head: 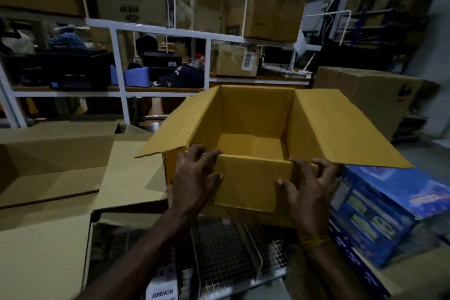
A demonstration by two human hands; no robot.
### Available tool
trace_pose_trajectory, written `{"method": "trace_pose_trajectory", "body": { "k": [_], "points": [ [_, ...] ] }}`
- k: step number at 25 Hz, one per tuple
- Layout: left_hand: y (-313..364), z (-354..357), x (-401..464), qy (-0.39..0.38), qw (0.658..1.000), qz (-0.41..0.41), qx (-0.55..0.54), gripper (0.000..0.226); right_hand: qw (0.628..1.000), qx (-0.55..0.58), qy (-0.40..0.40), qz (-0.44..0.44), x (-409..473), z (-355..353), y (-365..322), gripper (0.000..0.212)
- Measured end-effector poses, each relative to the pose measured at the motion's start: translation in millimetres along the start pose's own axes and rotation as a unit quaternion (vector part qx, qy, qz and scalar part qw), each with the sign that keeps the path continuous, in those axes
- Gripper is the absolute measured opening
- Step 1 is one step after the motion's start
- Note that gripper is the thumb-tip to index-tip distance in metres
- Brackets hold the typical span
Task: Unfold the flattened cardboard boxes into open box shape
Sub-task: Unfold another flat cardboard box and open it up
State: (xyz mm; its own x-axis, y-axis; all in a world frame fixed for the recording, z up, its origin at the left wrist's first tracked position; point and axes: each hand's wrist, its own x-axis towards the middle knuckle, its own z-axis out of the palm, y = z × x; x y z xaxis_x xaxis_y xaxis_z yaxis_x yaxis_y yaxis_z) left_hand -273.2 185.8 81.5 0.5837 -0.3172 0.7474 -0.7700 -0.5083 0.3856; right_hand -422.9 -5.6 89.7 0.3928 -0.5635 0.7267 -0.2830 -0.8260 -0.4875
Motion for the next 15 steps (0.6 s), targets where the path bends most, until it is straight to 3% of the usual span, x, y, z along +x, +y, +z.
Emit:
{"method": "trace_pose_trajectory", "body": {
  "k": [7, 15],
  "points": [
    [15.0, -71.9, -14.7, 0.076, 0.997, 0.007, 0.010, 0.053, 0.996, 0.053, 0.046, -0.047, -8.0, -42.3, -51.1, 0.051],
    [-41.6, -171.9, -39.8, 0.115, 0.986, -0.031, 0.119, 0.056, 0.987, 0.137, -0.004, -0.082, -36.5, -5.5, -142.5, 0.052]
  ]
}}
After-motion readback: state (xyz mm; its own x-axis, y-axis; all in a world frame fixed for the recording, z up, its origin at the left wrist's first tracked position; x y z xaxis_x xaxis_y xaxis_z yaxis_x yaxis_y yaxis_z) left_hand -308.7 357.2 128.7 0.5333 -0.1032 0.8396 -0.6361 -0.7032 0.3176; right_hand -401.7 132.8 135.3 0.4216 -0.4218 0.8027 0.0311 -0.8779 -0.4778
